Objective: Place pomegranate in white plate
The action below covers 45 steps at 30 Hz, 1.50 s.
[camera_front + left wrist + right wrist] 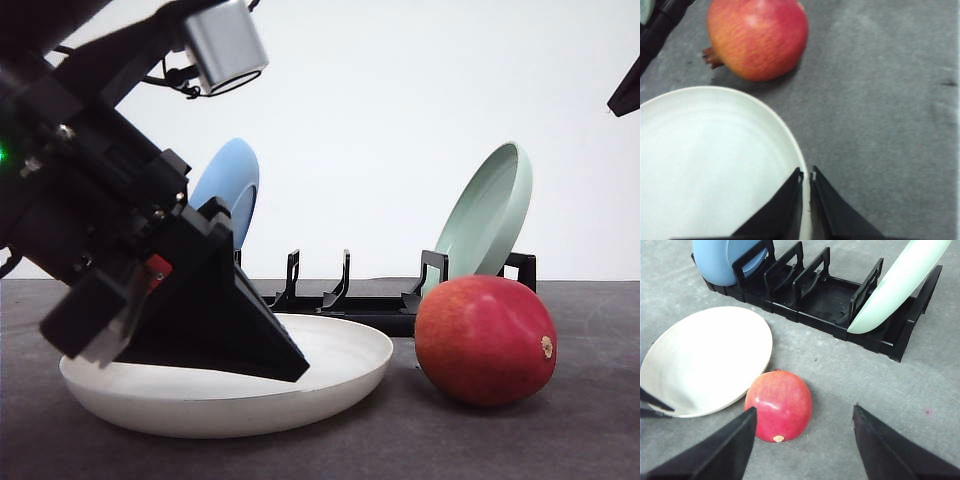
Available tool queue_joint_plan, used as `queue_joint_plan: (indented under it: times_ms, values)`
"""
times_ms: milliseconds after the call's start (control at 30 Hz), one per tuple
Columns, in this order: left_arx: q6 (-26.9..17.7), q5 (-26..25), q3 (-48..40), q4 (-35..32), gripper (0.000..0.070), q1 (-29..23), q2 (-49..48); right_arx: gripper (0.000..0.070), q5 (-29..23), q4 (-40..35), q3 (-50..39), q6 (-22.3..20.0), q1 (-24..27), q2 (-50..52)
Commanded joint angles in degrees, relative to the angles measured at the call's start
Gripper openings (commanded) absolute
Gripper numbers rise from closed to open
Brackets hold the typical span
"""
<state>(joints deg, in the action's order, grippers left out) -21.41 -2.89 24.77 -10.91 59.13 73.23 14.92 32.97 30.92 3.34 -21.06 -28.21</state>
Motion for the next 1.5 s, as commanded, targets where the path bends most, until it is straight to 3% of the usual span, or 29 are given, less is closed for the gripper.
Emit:
queue_joint_plan:
  times_ms: [0,67,133,267,400,600,767,933,1133,1367,1467]
  values:
    - [-0.4,0.1,0.3,-0.4,0.0114,1.0,0.6,0.0386,0.1,-0.3,0.7,0.8,-0.3,-0.1]
    - [0.3,0.1,0.4,-0.4,0.0271,1.3,0.6,0.0386,0.1,-0.3,0.7,0.8,-0.3,-0.1]
    - [5.2,0.3,0.9,0.2,0.0347,1.3,0.2,0.0386,0.1,-0.3,0.7,0.8,-0.3,-0.1]
    - [20.7,0.5,5.1,6.8,0.0352,0.0,-2.3,0.0386,0.1,-0.3,0.7,0.8,-0.3,-0.1]
    - [26.2,-0.8,11.2,18.0,0.0352,-2.8,-5.4,0.0386,0.1,-0.3,0.7,0.8,-0.3,-0.1]
    - [26.0,-1.5,19.7,35.5,0.0350,-9.4,-9.4,0.0386,0.1,-0.3,0.7,0.7,-0.3,-0.1]
    - [25.3,-2.4,22.9,44.4,0.0350,-17.3,-13.2,0.0386,0.1,-0.3,0.7,0.7,-0.3,-0.1]
    - [24.6,-4.6,22.9,49.6,0.0349,-26.4,-17.8,0.0386,0.2,-0.3,0.7,0.8,-0.3,-0.2]
    - [20.3,-5.6,22.9,54.5,0.0349,-36.1,-22.5,0.0386,0.4,0.6,0.7,1.3,-0.3,-0.7]
    - [19.3,-6.2,22.8,54.9,0.0349,-42.5,-24.0,0.0386,0.1,6.2,3.6,10.0,-3.3,-9.9]
    - [19.3,-6.2,22.8,54.6,0.0349,-42.9,-24.0,0.0386,-1.8,7.1,5.9,10.9,-6.2,-16.1]
